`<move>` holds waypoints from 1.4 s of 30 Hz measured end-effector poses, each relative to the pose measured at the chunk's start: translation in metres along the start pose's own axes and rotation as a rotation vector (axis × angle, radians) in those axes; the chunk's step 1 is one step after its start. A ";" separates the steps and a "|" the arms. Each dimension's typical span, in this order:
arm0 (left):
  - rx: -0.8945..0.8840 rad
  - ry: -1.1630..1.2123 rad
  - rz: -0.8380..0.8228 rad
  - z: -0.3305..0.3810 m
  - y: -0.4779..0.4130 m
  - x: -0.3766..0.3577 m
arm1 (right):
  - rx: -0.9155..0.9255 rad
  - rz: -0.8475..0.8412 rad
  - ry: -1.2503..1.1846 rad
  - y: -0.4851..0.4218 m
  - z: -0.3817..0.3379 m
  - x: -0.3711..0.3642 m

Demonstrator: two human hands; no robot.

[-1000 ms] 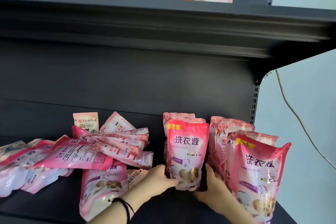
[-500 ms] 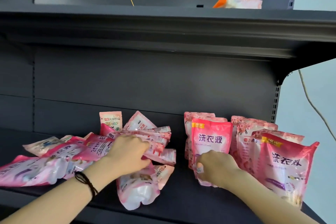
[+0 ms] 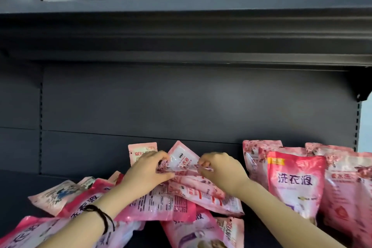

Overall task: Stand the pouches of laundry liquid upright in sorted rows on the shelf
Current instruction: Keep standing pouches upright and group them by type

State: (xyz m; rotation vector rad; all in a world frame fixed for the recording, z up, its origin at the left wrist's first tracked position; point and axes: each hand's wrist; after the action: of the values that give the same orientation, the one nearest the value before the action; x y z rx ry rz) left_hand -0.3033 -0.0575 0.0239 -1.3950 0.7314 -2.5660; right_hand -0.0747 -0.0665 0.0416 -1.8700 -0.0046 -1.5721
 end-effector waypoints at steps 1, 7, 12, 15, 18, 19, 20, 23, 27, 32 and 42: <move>0.017 0.078 -0.034 -0.002 -0.007 -0.006 | -0.005 -0.004 -0.026 -0.010 0.002 -0.006; 0.095 0.257 -0.217 -0.013 -0.038 -0.028 | 0.089 -0.173 -0.140 -0.056 0.018 -0.039; 0.094 0.255 -0.213 -0.024 -0.053 -0.034 | 0.261 -0.264 -0.219 -0.063 0.034 -0.048; 0.062 0.257 -0.206 -0.021 -0.055 -0.030 | 0.301 -0.183 0.010 -0.069 0.039 -0.052; 0.061 0.323 -0.123 -0.017 -0.059 -0.029 | 0.171 0.042 -0.106 -0.079 0.044 -0.055; 0.096 0.411 -0.090 -0.017 -0.060 -0.029 | 0.119 0.117 -0.200 -0.083 0.049 -0.056; 0.139 0.501 -0.055 -0.016 -0.061 -0.029 | 0.075 0.189 -0.287 -0.087 0.052 -0.055; 0.289 0.706 0.001 -0.010 -0.068 -0.027 | -0.046 0.351 -0.578 -0.092 0.052 -0.040; 0.361 0.888 -0.026 0.004 -0.073 -0.027 | -0.225 0.547 -1.038 -0.097 0.042 -0.013; 0.271 1.131 -0.106 0.026 -0.077 -0.024 | -0.262 0.665 -1.494 -0.093 0.023 0.010; 0.259 1.364 -0.036 0.063 -0.050 -0.024 | -0.219 0.529 -1.337 -0.033 0.004 0.017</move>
State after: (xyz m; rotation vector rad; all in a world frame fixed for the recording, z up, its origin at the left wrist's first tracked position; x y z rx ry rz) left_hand -0.2323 -0.0275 0.0581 0.5989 0.3863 -3.1853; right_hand -0.0807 -0.0461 0.0722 -2.4638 0.0622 0.1844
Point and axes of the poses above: each hand's wrist, its own y-axis away from the middle knuckle, its own x-axis out of the back of the hand, z = x × y, and after that the axes turned 8 degrees about x, right-handed
